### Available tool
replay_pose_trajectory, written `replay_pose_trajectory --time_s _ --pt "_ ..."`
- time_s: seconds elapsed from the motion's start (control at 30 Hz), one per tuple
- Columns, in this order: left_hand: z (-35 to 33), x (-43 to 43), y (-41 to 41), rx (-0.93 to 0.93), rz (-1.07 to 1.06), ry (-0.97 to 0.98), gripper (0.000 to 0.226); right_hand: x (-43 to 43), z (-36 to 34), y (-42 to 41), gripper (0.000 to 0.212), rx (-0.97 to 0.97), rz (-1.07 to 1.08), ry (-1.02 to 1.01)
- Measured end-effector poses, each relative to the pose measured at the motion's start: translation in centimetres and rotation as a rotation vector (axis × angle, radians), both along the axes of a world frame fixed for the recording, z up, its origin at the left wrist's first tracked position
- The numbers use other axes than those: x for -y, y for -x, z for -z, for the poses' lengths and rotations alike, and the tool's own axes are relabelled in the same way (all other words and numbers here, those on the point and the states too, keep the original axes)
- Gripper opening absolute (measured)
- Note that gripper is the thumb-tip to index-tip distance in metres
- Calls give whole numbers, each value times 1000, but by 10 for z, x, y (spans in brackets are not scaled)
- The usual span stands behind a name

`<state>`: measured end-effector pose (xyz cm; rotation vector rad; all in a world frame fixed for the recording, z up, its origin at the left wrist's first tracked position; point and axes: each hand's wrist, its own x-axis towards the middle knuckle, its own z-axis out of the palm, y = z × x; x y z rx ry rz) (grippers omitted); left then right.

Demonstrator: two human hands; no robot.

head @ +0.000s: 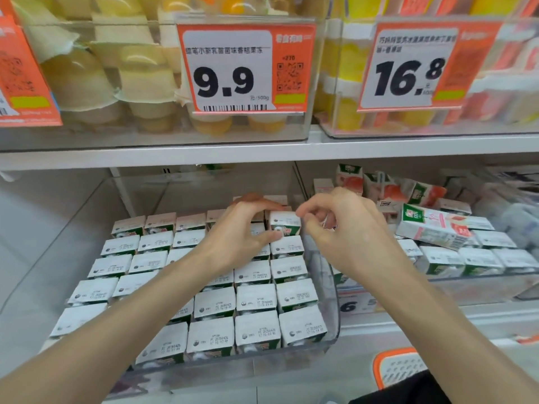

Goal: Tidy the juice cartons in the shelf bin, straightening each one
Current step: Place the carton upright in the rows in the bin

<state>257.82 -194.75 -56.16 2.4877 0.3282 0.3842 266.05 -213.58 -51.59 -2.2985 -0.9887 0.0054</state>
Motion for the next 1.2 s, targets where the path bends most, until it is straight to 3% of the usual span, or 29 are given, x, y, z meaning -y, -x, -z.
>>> replay_pose_trajectory --time_s 0.23,0.43,0.77,1.2 --pt "5 -19 -3 22 -28 12 34 -2 1 0 20 9 0 27" --pt "-9 -29 -30 -181 -43 -56 32 -3 3 0 21 15 1 25" --pt "-32 -39 -45 -355 53 -156 35 -2 5 -1 21 16 -4 17" --pt "-20 -45 -39 -244 68 -27 30 -4 4 0 25 28 16 29"
